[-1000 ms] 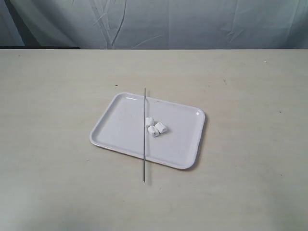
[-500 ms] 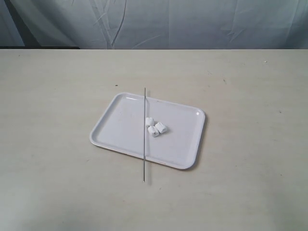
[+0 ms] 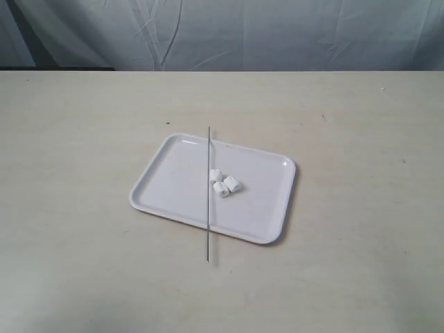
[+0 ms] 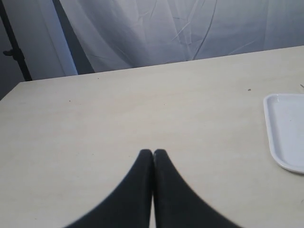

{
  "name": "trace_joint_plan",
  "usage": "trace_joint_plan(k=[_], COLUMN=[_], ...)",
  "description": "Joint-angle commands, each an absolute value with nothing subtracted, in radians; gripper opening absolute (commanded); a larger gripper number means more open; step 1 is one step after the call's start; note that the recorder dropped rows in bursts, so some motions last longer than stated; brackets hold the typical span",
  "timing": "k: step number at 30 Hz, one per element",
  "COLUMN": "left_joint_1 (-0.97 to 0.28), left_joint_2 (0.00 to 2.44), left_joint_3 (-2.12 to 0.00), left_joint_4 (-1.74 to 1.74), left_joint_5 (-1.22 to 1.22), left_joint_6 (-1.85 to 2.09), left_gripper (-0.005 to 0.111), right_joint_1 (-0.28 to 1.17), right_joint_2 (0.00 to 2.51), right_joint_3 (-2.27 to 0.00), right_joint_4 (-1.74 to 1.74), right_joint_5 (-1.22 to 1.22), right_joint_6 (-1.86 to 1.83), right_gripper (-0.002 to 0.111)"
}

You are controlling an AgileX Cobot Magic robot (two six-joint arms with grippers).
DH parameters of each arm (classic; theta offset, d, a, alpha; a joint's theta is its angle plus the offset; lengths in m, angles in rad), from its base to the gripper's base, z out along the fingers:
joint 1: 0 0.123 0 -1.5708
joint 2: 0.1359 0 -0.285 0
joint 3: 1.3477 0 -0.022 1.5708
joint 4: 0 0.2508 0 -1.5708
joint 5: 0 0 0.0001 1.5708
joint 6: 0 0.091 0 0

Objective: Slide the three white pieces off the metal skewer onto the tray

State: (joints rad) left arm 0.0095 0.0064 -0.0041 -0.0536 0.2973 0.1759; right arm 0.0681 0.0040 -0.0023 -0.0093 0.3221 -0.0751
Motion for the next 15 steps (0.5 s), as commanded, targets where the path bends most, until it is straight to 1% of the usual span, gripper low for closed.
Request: trace_joint_plan(k=[1,15], left_joint_1=[0.012,0.012], left_joint_2=[0.000,0.000], left_joint_3=[0.000,0.000], left_joint_4=[-0.063,-0.071], left_joint_5=[0.293,0.293], left_joint_6=[0.157,0.134], left_gripper=[0.000,0.000], right_joint_1=[0.070,0.070], right_joint_2=[0.000,0.000], right_joint_3=[0.000,0.000], right_joint_4=[-0.010,-0.010], right_joint_5=[0.312,0.312], right_joint_6=[-0.078,-0.078], right_gripper=[-0.001,-0.001])
